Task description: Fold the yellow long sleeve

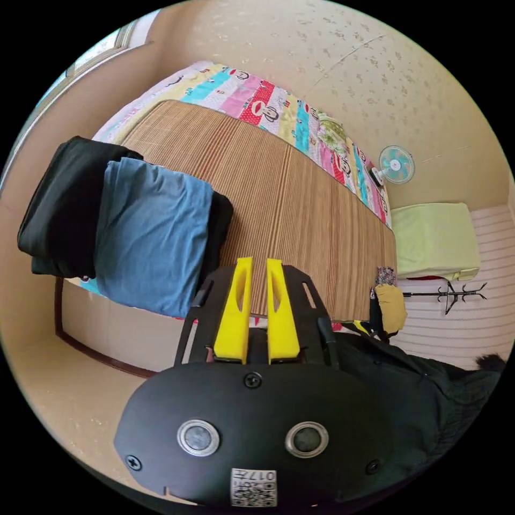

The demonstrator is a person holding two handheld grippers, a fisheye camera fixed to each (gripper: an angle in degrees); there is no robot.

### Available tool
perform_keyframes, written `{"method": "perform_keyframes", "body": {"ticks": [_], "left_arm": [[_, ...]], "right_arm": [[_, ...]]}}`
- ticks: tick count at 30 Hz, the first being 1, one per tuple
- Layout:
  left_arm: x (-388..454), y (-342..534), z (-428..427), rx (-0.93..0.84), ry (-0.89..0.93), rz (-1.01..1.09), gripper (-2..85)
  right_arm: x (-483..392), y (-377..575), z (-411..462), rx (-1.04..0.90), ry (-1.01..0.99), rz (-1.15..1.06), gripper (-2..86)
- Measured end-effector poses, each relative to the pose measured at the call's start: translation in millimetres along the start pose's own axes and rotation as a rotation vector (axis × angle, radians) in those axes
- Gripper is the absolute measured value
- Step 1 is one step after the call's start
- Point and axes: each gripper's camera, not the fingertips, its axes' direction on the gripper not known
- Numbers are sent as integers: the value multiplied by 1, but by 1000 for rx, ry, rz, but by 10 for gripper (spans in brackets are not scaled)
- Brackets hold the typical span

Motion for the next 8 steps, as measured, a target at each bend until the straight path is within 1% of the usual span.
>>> {"method": "perform_keyframes", "body": {"ticks": [1, 3, 4, 6, 7, 8], "left_arm": [[-12, -2, -2, 1, -31, -20, 77], [-59, -12, -5, -6, -102, -96, 103], [-71, -14, -7, 1, -110, -115, 104], [-116, -24, -11, 26, -107, -188, 109], [-126, -27, -11, 30, -105, -197, 111], [-144, -34, -7, 31, -108, -206, 111]], "right_arm": [[-24, -3, 20, -44, 40, -89, 4], [-121, 11, 87, -132, 201, -437, 4], [-144, 21, 101, -130, 240, -521, 4], [-218, 79, 139, -44, 324, -784, 5], [-232, 96, 145, -17, 321, -840, 5], [-256, 134, 156, 41, 306, -944, 5]]}}
